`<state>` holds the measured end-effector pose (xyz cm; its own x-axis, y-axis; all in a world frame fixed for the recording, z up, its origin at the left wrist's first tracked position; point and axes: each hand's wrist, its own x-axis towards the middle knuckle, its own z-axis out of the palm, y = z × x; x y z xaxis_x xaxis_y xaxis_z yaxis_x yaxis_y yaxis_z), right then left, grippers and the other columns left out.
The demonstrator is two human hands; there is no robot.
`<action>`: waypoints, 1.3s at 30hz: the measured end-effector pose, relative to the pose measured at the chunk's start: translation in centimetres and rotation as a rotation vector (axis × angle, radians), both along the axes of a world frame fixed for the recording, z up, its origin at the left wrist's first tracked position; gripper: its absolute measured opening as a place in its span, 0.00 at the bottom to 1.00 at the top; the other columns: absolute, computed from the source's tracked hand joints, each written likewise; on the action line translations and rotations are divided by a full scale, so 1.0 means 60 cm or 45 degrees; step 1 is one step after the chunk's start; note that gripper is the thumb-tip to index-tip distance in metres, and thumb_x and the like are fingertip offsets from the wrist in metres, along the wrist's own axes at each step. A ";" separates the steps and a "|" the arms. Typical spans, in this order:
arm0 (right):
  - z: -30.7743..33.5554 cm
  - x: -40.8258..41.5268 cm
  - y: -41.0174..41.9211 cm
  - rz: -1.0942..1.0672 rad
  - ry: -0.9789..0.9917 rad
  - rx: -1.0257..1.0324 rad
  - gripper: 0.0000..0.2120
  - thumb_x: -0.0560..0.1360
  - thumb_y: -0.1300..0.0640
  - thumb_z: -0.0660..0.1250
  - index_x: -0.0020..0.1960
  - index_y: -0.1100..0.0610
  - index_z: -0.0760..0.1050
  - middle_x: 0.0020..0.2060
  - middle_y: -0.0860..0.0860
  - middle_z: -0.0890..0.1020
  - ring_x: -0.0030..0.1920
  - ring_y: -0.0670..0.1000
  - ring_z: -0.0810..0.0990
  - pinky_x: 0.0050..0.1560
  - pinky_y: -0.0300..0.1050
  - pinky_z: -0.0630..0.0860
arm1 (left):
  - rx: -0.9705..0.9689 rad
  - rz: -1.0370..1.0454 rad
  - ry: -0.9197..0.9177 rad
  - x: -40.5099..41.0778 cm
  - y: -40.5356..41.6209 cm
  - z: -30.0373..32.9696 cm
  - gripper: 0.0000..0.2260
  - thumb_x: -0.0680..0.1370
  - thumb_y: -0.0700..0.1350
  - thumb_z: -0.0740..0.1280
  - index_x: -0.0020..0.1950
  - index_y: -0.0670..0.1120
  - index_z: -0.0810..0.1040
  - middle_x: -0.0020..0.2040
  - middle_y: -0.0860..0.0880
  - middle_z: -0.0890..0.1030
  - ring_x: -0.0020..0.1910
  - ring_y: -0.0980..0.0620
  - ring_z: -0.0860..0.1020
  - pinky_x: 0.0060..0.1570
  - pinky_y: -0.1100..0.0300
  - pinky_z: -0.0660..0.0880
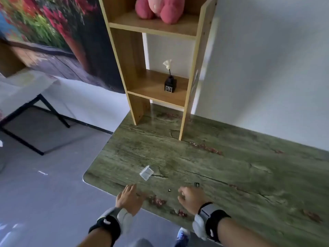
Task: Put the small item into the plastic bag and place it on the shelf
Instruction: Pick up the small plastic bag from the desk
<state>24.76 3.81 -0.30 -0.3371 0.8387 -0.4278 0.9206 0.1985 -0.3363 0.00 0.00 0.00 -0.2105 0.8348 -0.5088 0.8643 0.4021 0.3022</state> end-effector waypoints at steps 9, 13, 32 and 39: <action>-0.039 -0.040 0.074 -0.022 0.027 -0.240 0.16 0.79 0.50 0.59 0.63 0.54 0.76 0.54 0.53 0.85 0.52 0.55 0.82 0.51 0.48 0.79 | -0.194 0.167 -0.077 -0.011 0.067 -0.023 0.26 0.78 0.62 0.62 0.72 0.49 0.72 0.73 0.48 0.75 0.71 0.45 0.73 0.68 0.53 0.67; -0.059 -0.057 0.089 -0.027 0.006 -0.336 0.18 0.81 0.49 0.59 0.69 0.51 0.71 0.59 0.51 0.81 0.55 0.53 0.81 0.51 0.45 0.74 | -0.248 0.145 -0.094 -0.035 0.113 -0.035 0.25 0.77 0.63 0.62 0.70 0.52 0.74 0.68 0.48 0.78 0.66 0.44 0.76 0.64 0.51 0.70; -0.074 -0.088 0.105 -0.202 -0.005 -0.475 0.08 0.74 0.59 0.61 0.37 0.53 0.66 0.30 0.49 0.71 0.35 0.55 0.72 0.35 0.45 0.67 | -0.355 -0.039 -0.088 -0.029 0.223 -0.097 0.19 0.80 0.53 0.64 0.66 0.44 0.72 0.64 0.40 0.76 0.60 0.37 0.78 0.55 0.47 0.76; -0.051 -0.079 0.082 -0.714 0.516 -0.530 0.09 0.68 0.59 0.70 0.36 0.48 0.72 0.34 0.45 0.78 0.36 0.46 0.76 0.38 0.38 0.72 | -0.252 0.093 -0.368 -0.016 0.212 -0.076 0.18 0.82 0.55 0.60 0.56 0.39 0.74 0.46 0.41 0.82 0.41 0.41 0.79 0.38 0.53 0.72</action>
<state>20.02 8.74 -3.36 -0.1093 0.7279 -0.6770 0.6367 -0.4717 -0.6100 -0.93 12.69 -4.55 -0.0896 0.7022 -0.7063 0.7214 0.5347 0.4401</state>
